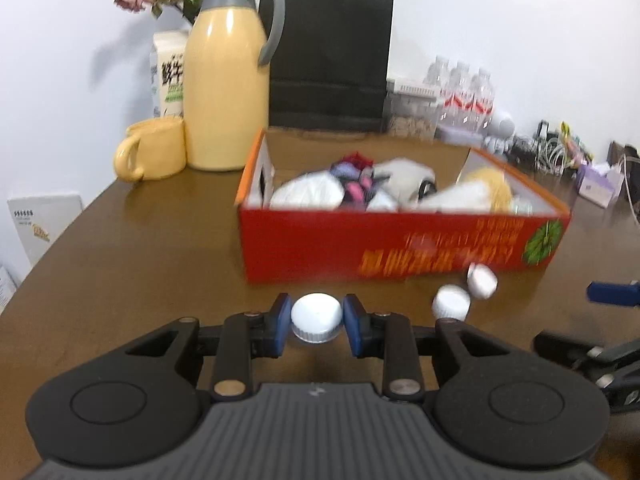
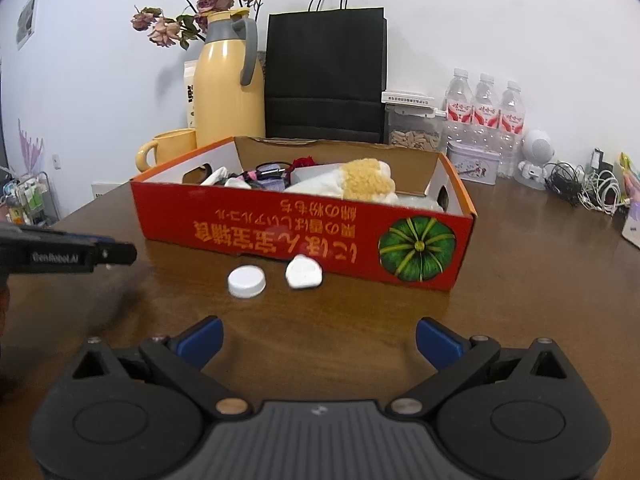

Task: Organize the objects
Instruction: 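Grasp a white cap with the left tool while the right tool grasps the white rounded cap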

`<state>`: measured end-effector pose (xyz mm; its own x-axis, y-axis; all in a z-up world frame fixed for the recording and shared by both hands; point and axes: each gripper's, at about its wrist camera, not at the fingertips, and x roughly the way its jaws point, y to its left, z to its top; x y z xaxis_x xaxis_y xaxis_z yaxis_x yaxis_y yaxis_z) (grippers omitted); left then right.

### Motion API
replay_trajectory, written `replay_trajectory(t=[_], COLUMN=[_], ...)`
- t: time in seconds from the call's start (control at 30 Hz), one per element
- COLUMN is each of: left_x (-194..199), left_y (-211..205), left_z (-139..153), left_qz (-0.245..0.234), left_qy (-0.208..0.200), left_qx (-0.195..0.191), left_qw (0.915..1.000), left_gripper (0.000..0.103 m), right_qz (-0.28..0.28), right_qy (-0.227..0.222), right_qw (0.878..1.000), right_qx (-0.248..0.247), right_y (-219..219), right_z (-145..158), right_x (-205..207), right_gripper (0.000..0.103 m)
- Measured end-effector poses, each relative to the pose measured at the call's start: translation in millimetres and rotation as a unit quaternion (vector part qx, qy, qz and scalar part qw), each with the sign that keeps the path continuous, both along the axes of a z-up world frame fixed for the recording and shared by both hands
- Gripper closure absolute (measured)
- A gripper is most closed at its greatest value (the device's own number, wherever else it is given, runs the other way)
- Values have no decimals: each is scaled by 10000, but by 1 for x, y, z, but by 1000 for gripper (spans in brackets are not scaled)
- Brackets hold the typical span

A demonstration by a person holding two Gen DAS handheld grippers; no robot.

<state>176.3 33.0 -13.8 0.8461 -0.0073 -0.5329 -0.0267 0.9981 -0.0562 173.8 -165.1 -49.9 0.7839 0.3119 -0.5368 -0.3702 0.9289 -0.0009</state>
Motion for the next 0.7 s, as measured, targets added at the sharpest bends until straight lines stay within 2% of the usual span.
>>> replay_trajectory(t=[0.07,0.17,0.27,0.33,0.4,0.5,0.53,0.57,0.6,0.63,0.7], left_x=[10,23,29,29,27,25,24,22,21,20,17], left_y=[-4,-10,-15,-17,-16,-15,-16,-17,-17,-18,-19], left_z=[5,6,2,-2,-3,-2,-2,-2,-2,-1,-1], left_qz=[-4,19,13,-32,-57,-82,-95,-119,-142,-157,-180], left_qy=[-118,-218,-308,-389,-420,-508,-528,-550,-577,-610,-659], left_qx=[-37,-139,-201,-159,-187,-236,-234,-232,-228,-219,-201], left_qw=[9999,9997,9993,9991,9989,9984,9983,9981,9980,9978,9975], left_gripper=[74,74,74,74,74,74,74,74,74,74,74], right_qz=[-23,-7,21,81,121,151,173,223,265,302,329], right_qy=[-23,-49,-7,124,179,225,260,276,279,264,200], right_qw=[10000,9998,9996,9996,9995,9995,9994,9993,9991,9990,9990], right_qx=[-65,-178,-285,-258,-222,-157,-146,-150,-187,-209,-228], right_y=[3,10,20,25,28,31,32,34,35,37,37], right_z=[2,4,3,-2,-6,-9,-10,-11,-12,-12,-11], right_x=[12,30,50,60,66,71,72,72,72,71,67], right_gripper=[0,9,22,38,47,50,54,59,72,77,77])
